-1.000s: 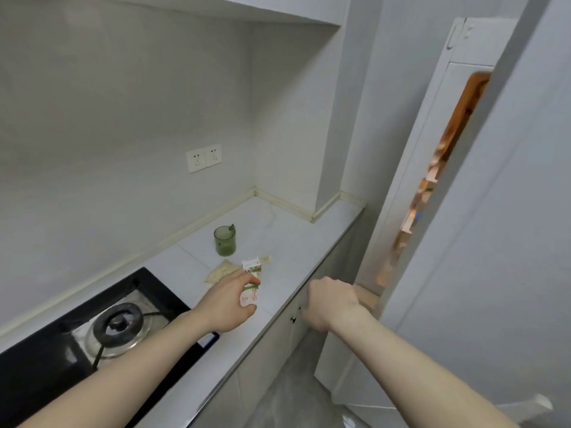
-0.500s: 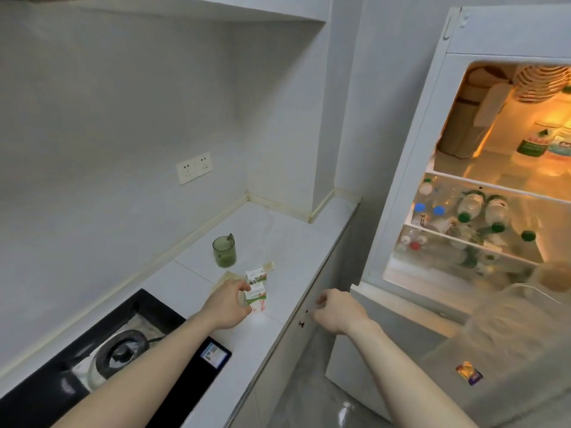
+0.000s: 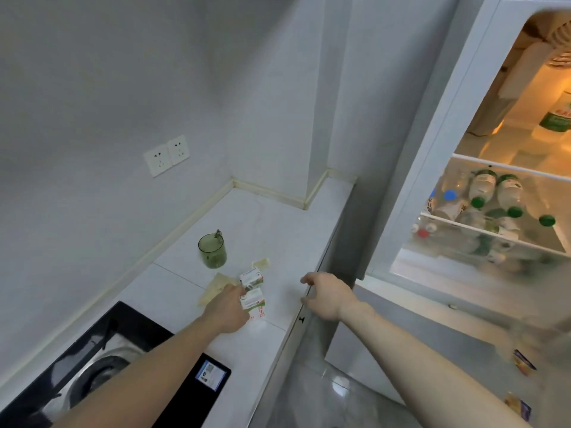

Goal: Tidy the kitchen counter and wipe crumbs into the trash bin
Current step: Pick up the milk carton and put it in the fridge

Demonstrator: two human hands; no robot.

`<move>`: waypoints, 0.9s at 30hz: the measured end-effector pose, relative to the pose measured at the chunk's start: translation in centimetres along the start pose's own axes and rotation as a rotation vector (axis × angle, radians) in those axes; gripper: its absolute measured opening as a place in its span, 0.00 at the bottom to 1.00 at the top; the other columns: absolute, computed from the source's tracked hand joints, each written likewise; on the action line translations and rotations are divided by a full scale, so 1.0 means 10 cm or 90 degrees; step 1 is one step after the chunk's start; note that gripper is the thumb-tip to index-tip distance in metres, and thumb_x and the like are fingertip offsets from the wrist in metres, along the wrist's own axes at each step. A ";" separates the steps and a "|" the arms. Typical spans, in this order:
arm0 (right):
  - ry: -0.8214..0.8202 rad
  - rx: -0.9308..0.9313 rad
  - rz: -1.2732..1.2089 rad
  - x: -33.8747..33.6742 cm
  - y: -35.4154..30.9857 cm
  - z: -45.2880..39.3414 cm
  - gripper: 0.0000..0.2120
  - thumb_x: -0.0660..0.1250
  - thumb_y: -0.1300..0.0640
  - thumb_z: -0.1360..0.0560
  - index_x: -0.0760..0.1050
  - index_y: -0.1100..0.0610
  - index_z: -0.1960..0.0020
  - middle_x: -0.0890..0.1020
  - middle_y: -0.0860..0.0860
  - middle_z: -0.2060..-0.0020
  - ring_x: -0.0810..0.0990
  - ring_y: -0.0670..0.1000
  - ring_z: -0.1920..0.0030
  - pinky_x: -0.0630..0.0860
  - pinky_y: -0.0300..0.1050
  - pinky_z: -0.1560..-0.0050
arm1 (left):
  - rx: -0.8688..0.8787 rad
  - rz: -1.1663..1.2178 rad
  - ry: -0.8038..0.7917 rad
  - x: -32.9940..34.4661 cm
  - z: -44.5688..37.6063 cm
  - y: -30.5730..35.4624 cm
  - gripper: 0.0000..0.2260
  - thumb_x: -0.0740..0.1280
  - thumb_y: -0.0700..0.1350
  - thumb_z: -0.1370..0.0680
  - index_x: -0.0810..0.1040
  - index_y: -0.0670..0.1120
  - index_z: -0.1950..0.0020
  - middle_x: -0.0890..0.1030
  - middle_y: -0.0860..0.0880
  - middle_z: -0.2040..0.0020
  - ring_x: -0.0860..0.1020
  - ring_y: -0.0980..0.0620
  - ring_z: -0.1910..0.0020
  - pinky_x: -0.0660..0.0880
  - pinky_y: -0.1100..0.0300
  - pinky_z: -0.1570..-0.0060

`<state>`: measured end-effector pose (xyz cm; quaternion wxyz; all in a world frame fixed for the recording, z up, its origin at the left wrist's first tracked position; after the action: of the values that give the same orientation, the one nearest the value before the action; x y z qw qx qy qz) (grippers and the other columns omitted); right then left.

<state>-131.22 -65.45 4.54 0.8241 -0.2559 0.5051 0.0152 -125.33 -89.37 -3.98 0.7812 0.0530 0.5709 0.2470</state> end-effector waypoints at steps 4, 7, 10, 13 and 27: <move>-0.033 -0.061 0.024 0.18 -0.28 -0.52 0.29 0.65 0.50 0.23 0.65 0.49 0.23 0.70 0.50 0.27 0.74 0.56 0.31 0.72 0.51 0.31 | -0.015 -0.013 0.001 0.15 -0.15 -0.04 0.27 0.69 0.51 0.22 0.67 0.51 0.25 0.71 0.51 0.31 0.76 0.49 0.36 0.75 0.54 0.40; -0.074 -0.105 0.067 0.33 -0.41 -0.88 0.31 0.65 0.54 0.21 0.61 0.51 0.20 0.66 0.52 0.25 0.74 0.59 0.31 0.73 0.54 0.32 | -0.044 -0.023 0.024 0.19 -0.23 -0.06 0.23 0.69 0.51 0.21 0.69 0.53 0.27 0.69 0.53 0.31 0.77 0.49 0.38 0.75 0.55 0.43; -0.098 -0.170 0.121 0.44 -0.52 -1.21 0.32 0.64 0.56 0.20 0.57 0.53 0.19 0.63 0.53 0.24 0.73 0.61 0.31 0.74 0.56 0.34 | -0.076 -0.023 0.047 0.15 -0.30 -0.07 0.20 0.68 0.52 0.21 0.71 0.55 0.29 0.71 0.53 0.33 0.78 0.49 0.39 0.76 0.55 0.46; -0.118 -0.230 0.157 0.52 -0.61 -1.47 0.33 0.64 0.57 0.20 0.54 0.53 0.18 0.59 0.54 0.21 0.72 0.63 0.30 0.73 0.56 0.33 | -0.112 -0.023 0.045 0.17 -0.32 -0.13 0.20 0.68 0.53 0.20 0.71 0.56 0.29 0.71 0.53 0.35 0.77 0.48 0.38 0.76 0.54 0.45; -0.057 -0.281 0.239 0.72 -0.79 -1.94 0.22 0.73 0.51 0.24 0.69 0.56 0.36 0.77 0.52 0.42 0.79 0.57 0.43 0.78 0.51 0.49 | -0.150 -0.012 0.036 0.32 -0.37 -0.21 0.18 0.66 0.53 0.19 0.72 0.59 0.29 0.75 0.55 0.38 0.78 0.49 0.41 0.78 0.50 0.45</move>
<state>-141.49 -82.50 -5.26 0.7527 -0.3304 0.4912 0.2882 -127.36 -90.51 -8.79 0.7681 -0.0513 0.5601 0.3061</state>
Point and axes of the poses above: each hand's wrist, its own z-axis away from the middle knuckle, its own x-axis out of the palm, y = z × x, the point moved 7 cm from there along -z, towards the middle knuckle
